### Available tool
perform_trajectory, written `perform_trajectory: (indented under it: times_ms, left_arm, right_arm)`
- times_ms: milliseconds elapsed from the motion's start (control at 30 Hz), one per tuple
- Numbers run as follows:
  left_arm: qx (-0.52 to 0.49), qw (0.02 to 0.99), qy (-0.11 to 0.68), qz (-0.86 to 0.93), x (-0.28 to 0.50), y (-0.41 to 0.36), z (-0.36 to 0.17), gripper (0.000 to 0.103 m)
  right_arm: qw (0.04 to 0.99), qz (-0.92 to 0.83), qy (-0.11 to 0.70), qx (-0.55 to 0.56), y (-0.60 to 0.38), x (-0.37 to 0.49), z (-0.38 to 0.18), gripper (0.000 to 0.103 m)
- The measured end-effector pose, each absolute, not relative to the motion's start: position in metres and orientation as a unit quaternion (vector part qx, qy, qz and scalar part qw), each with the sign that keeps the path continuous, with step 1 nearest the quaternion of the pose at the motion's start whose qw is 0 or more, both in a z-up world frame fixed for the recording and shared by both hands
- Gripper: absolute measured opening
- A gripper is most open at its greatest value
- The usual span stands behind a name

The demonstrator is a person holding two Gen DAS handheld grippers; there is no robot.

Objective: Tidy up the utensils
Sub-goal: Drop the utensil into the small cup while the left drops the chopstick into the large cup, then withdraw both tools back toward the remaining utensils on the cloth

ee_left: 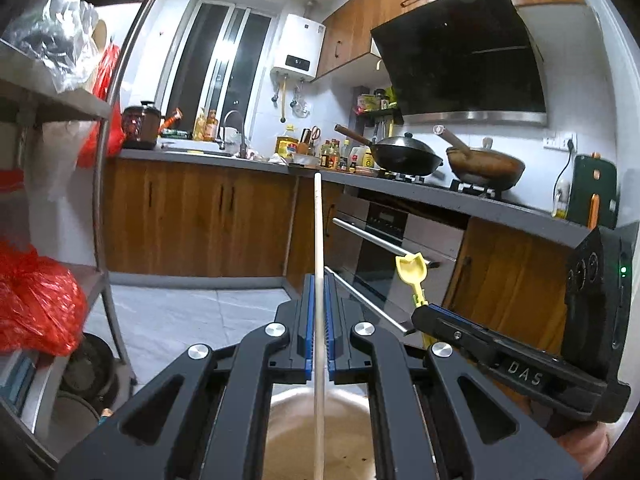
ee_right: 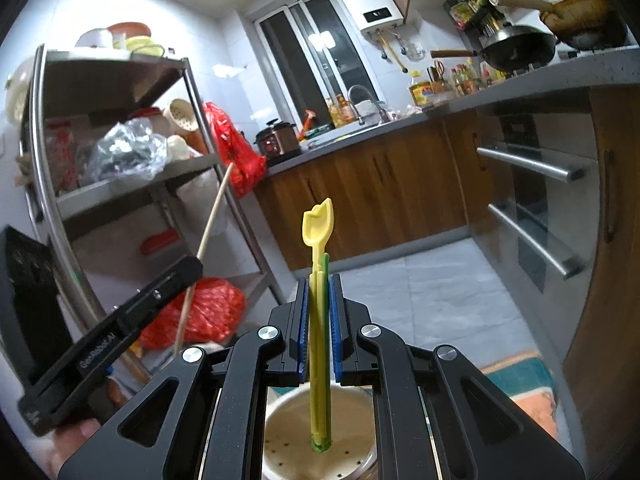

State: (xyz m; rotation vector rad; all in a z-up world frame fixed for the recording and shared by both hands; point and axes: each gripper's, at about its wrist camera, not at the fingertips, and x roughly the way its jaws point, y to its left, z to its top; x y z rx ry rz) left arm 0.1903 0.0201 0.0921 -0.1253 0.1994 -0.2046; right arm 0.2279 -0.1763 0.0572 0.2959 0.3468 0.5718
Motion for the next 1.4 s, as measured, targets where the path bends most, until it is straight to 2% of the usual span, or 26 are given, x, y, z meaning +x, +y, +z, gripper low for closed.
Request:
perform_trajectory:
  times_ms: [167,467,667,933,1000,1033,1067,1200,1267,1333,1400]
  left_arm:
    - [-0.041,0.99,0.106,-0.09,0.178,0.022,0.081,0.004]
    - [-0.03,0.991,0.106,-0.078,0.139,0.031,0.07,0.004]
    - [-0.041,0.988,0.137,-0.061,0.139,0.04,0.066,0.004]
    - [-0.044,0.987,0.143,-0.057,0.137,0.044,0.073,0.007]
    - [-0.042,0.987,0.143,-0.059,0.134,0.044,0.077,0.02]
    - [-0.041,0.987,0.144,-0.057,0.133,0.045,0.077,0.025]
    - [-0.042,0.987,0.144,-0.055,0.131,0.045,0.078,0.034]
    - [-0.042,0.987,0.143,-0.053,0.121,0.047,0.083,0.046]
    - [-0.039,0.988,0.144,-0.046,0.116,0.049,0.084,0.057]
    - [-0.036,0.988,0.146,-0.043,0.111,0.05,0.086,0.065]
    - [-0.034,0.988,0.148,-0.038,0.105,0.051,0.087,0.078]
  right_arm:
    - [0.942,0.272,0.169,0.099,-0.167,0.218,0.045,0.011]
    - [0.933,0.285,0.195,0.102,-0.176,0.2,0.031,0.011]
    - [0.936,0.277,0.207,0.073,-0.169,0.191,0.028,0.011]
    - [0.936,0.266,0.21,0.088,-0.181,0.189,0.03,0.011]
    - [0.936,0.266,0.211,0.093,-0.185,0.188,0.032,0.012]
    - [0.936,0.266,0.212,0.094,-0.188,0.186,0.034,0.016]
    - [0.936,0.264,0.212,0.094,-0.19,0.185,0.035,0.019]
    - [0.94,0.255,0.204,0.097,-0.2,0.176,0.042,0.037]
    - [0.941,0.255,0.2,0.098,-0.206,0.172,0.045,0.044]
    - [0.942,0.253,0.197,0.096,-0.21,0.166,0.049,0.058]
    - [0.944,0.251,0.192,0.093,-0.214,0.16,0.053,0.068]
